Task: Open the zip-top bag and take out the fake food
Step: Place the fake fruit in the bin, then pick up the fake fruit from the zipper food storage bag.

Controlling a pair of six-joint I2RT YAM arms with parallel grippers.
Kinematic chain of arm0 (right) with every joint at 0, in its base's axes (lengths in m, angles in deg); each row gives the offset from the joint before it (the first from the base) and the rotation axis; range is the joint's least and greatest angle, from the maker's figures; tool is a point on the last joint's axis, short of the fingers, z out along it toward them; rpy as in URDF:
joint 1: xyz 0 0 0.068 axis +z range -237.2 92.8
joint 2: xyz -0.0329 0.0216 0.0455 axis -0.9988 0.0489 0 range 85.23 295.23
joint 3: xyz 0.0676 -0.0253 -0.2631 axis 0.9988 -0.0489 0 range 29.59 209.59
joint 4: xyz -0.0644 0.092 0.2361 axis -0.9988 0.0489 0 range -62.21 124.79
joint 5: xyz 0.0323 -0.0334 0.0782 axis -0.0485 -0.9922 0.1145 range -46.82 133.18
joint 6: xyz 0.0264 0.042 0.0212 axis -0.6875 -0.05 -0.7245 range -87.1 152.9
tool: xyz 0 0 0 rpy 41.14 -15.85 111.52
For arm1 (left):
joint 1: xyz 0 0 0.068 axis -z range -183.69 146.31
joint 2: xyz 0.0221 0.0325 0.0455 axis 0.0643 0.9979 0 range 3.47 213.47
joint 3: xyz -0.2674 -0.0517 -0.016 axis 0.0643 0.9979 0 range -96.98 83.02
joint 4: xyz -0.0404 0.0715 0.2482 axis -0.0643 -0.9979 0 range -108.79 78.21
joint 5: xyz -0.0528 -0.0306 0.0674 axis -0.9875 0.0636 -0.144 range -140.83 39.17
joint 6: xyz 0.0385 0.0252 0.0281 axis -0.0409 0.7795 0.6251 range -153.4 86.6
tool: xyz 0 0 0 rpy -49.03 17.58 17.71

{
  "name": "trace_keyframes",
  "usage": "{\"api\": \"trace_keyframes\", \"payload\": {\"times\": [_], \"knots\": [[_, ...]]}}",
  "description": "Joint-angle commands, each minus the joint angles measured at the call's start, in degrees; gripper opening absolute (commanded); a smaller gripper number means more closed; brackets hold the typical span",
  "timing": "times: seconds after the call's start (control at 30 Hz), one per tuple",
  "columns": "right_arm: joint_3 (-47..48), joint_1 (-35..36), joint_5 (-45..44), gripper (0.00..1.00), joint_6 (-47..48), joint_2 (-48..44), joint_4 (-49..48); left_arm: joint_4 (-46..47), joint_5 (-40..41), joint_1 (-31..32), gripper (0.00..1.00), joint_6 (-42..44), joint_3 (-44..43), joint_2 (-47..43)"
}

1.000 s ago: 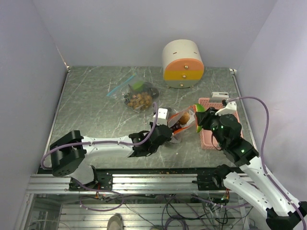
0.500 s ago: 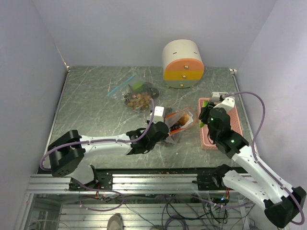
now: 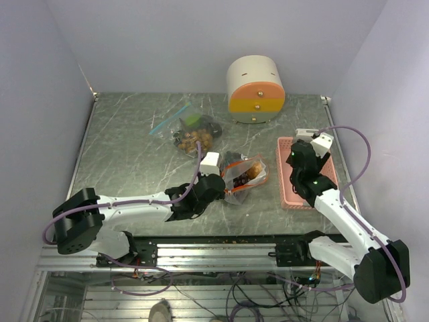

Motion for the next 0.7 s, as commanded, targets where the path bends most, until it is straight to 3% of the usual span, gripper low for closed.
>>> {"api": "trace_keyframes", "payload": {"times": [0.0, 0.17, 0.27, 0.47, 0.67], "knots": [[0.5, -0.8, 0.4, 0.67, 1.1, -0.5, -1.4, 0.8, -1.6, 0.1, 0.08, 1.7, -0.6, -1.4], [2.9, -0.7, 8.5, 0.70, 3.4, -4.7, 1.2, 0.0, -1.4, 1.1, 0.09, 3.8, -3.0, -0.8], [2.9, -0.6, 23.2, 0.63, 3.6, -8.4, 0.8, 0.3, -1.1, 1.6, 0.09, 4.4, -3.9, -0.4], [-2.4, 0.3, 46.2, 0.32, -0.9, -12.4, -4.9, 1.0, -1.8, 2.0, 0.09, 6.1, -6.8, 1.6], [-7.6, 2.6, 53.8, 0.08, -4.3, -15.5, -9.7, -0.3, -1.1, 2.1, 0.10, 7.6, -11.1, 5.3]]}}
